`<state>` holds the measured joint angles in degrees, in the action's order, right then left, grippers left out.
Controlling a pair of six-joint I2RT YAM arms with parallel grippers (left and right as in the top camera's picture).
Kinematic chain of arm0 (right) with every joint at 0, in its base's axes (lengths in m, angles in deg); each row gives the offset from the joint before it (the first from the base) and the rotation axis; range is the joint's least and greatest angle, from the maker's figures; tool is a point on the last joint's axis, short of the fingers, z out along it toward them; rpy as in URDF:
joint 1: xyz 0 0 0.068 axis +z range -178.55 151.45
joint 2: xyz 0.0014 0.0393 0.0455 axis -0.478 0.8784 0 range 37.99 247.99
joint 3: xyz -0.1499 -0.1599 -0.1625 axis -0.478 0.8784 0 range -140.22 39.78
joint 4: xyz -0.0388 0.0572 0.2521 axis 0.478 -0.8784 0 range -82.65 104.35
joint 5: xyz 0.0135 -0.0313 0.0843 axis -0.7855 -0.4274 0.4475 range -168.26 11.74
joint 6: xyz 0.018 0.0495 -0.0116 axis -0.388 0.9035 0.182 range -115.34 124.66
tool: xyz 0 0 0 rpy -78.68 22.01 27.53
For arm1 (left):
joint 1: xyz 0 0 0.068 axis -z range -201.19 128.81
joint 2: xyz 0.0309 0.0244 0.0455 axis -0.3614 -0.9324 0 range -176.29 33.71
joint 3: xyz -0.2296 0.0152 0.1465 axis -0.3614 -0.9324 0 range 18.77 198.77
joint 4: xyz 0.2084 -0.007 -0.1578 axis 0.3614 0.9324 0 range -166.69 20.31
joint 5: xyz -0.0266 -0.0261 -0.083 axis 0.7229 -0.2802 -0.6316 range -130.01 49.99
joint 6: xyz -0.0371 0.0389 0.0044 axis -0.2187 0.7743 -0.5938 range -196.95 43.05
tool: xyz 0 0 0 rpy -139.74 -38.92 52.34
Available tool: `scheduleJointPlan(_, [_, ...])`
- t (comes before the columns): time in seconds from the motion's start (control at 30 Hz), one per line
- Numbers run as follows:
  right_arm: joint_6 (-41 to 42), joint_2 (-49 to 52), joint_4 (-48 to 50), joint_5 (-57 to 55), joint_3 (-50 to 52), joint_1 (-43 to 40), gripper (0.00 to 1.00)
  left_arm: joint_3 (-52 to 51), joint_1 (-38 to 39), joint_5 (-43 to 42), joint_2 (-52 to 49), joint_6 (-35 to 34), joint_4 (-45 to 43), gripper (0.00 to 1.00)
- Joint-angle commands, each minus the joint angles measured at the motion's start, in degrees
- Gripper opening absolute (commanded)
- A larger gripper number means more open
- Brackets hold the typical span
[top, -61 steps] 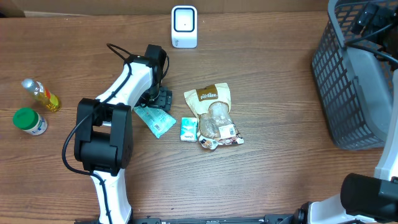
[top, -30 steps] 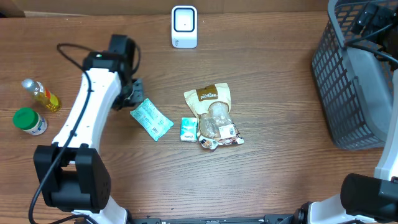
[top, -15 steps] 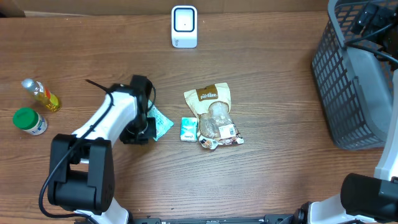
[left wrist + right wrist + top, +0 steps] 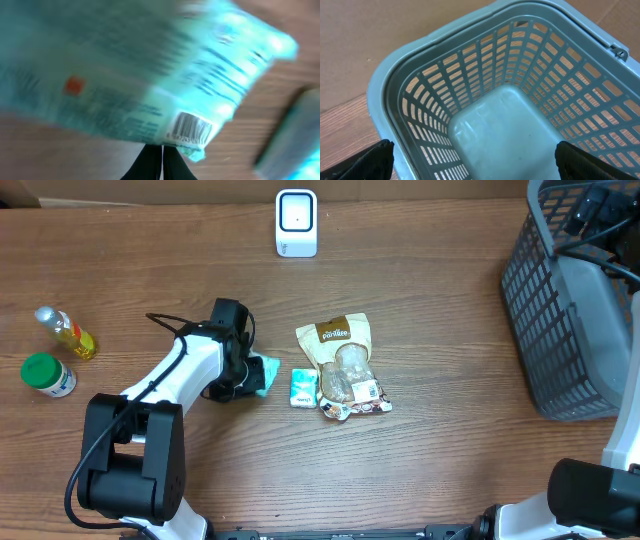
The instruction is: Scan the item barcode
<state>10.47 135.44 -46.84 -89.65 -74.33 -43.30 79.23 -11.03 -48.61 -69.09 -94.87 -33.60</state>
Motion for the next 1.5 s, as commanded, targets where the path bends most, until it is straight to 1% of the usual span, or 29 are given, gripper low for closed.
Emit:
scheduleJointPlan(0.0, [0.2, -0.5, 0.2, -0.6, -1.0, 0.0, 1.0, -0.2, 0.4, -8.6, -0.3, -0.5, -2.4, 0.08])
scheduleJointPlan(0.1, [0.2, -0.5, 0.2, -0.6, -1.0, 0.0, 1.0, -0.2, 0.4, -13.7, -0.3, 0.0, -5.3, 0.08])
scheduleJointPlan(0.13, [0.2, -0.5, 0.2, -0.6, -1.0, 0.0, 1.0, -0.1, 0.4, -14.3, -0.3, 0.2, -5.9, 0.08])
scheduleJointPlan(0.2, [0.2, -0.5, 0.2, -0.6, -1.0, 0.0, 1.0, 0.6, 0.3, -15.7, -0.2, 0.5, -6.1, 0.07])
scheduleJointPlan(0.23, [0.2, -0.5, 0.2, -0.6, -1.0, 0.0, 1.0, 1.5, 0.0, -17.1, -0.2, 2.0, -5.7, 0.07])
scheduleJointPlan(0.33, [0.2, -0.5, 0.2, -0.6, -1.0, 0.0, 1.0, 5.9, -1.5, -19.7, 0.2, 5.8, -1.9, 0.09])
scheduleJointPlan(0.43, [0.2, -0.5, 0.2, -0.6, -1.0, 0.0, 1.0, 11.5, -4.0, -19.0, 1.0, 7.5, 3.9, 0.1])
scheduleJointPlan(0.53, [0.2, -0.5, 0.2, -0.6, -1.0, 0.0, 1.0, 16.3, -7.8, -16.3, 1.8, 7.9, 9.2, 0.15])
scheduleJointPlan(0.57, [0.2, -0.5, 0.2, -0.6, -1.0, 0.0, 1.0, 17.4, -9.0, -14.9, 2.0, 7.9, 10.6, 0.18])
scheduleJointPlan(0.6, [0.2, -0.5, 0.2, -0.6, -1.0, 0.0, 1.0, 18.3, -10.1, -13.2, 2.0, 7.9, 11.7, 0.25])
scheduleJointPlan(0.63, [0.2, -0.5, 0.2, -0.5, -1.0, 0.0, 1.0, 19.1, -11.5, -11.3, 2.0, 7.9, 13.0, 0.44])
scheduleJointPlan(0.67, [0.2, -0.5, 0.2, -0.6, -1.0, 0.0, 1.0, 19.3, -12.5, -9.6, 2.0, 7.9, 13.7, 0.54])
scheduleJointPlan(0.7, [0.2, -0.5, 0.2, -0.6, -1.0, 0.0, 1.0, 19.3, -13.7, -8.1, 2.0, 7.9, 14.2, 0.59])
scheduleJointPlan(0.77, [0.2, -0.5, 0.2, -0.5, -1.0, 0.0, 1.0, 19.0, -15.4, -6.6, 1.8, 9.4, 15.6, 0.67])
scheduleJointPlan(0.83, [0.2, -0.5, 0.2, -0.6, -1.0, 0.0, 1.0, 17.6, -16.2, -6.2, 1.8, 11.1, 15.3, 0.69])
scheduleJointPlan(0.93, [0.2, -0.5, 0.2, -0.6, -1.0, 0.0, 1.0, 14.8, -16.3, -5.5, 1.8, 13.0, 13.2, 0.77])
scheduleJointPlan(1.07, [0.2, -0.5, 0.2, -0.6, -1.0, 0.0, 1.0, 10.4, -16.2, -4.9, 1.8, 13.6, 8.6, 0.82])
scheduleJointPlan(1.17, [0.2, -0.5, 0.2, -0.6, -1.0, 0.0, 1.0, 8.1, -16.2, -4.9, 1.8, 14.6, 5.2, 0.82])
scheduleJointPlan(1.3, [0.2, -0.5, 0.2, -0.5, -1.0, 0.0, 1.0, 7.1, -16.2, -5.0, 1.7, 14.6, 2.8, 0.78])
scheduleJointPlan(1.4, [0.2, -0.5, 0.2, -0.6, -1.0, 0.0, 1.0, 7.1, -16.0, -5.0, 1.3, 14.6, 1.4, 0.73])
scheduleJointPlan(1.47, [0.2, -0.5, 0.2, -0.6, -1.0, 0.0, 1.0, 7.1, -15.7, -5.0, 0.7, 14.9, 1.2, 0.72])
